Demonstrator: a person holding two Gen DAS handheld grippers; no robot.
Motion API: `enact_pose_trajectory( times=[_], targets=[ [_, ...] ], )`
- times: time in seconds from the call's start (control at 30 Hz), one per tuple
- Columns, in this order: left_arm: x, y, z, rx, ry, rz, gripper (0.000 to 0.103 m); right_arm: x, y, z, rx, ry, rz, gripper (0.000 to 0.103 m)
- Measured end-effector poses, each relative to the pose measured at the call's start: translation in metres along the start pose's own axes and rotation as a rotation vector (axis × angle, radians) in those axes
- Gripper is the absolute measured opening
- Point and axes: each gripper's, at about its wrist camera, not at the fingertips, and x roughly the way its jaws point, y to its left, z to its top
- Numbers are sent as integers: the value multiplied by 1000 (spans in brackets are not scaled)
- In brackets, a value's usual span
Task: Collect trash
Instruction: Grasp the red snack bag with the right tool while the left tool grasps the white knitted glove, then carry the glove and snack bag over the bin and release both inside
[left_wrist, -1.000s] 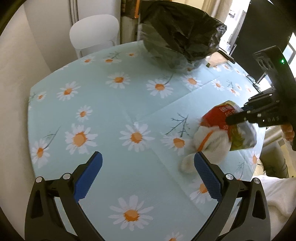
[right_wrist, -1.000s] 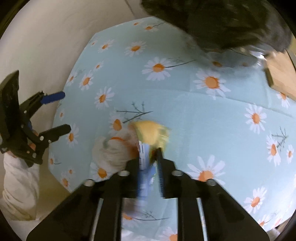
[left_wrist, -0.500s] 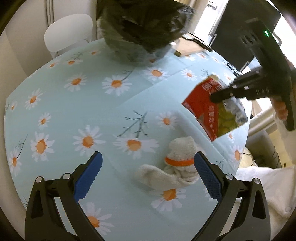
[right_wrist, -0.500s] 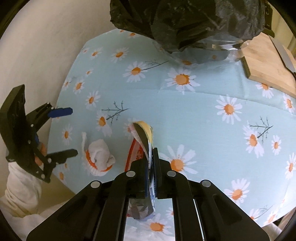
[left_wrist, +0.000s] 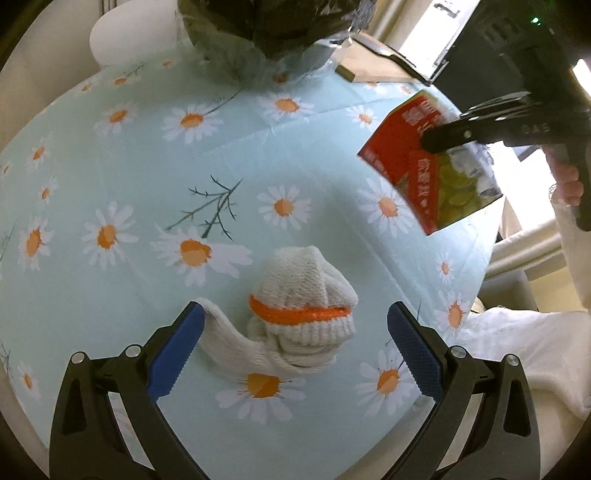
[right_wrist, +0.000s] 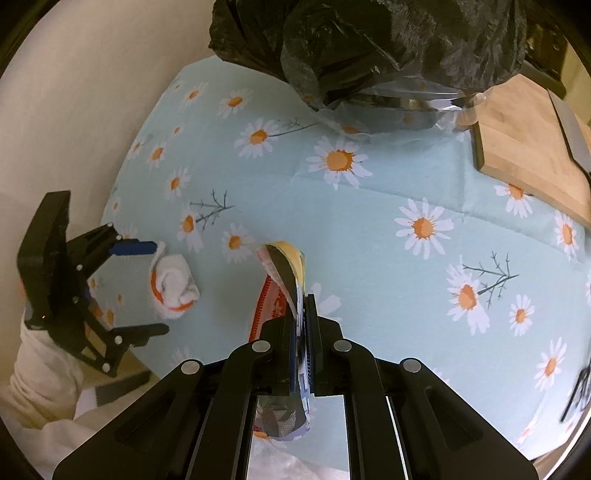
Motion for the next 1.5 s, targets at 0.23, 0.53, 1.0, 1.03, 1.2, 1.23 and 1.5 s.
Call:
enact_pose_trajectory(
  times=[0.23, 0.53, 1.0, 1.03, 1.2, 1.23, 1.5],
  targets=[
    [11, -13, 0, -30, -15, 91, 75, -9, -20, -1, -52, 18, -6, 5],
    [8, -23, -2, -94, -31, 162, 57, -23, -52, 0, -107, 22, -15, 5],
    [-33, -54, 12, -230, -228, 266, 56, -70, -83, 9, -228, -37, -13, 5],
    [-37, -57, 14, -233, -242, 258, 56, -75, -85, 11, -232, -45, -10, 5],
    [-54, -74, 31, -201, -273, 250, 56, -99, -88, 16, -287, -87, -14, 5],
    [-58, -76, 33, -195, -278, 254, 56, -106, -89, 18, -302, -99, -3, 5],
    [-97, -96, 73, -98, -338, 257, 56, -152, -89, 38, -339, -217, 34, 5]
  ],
)
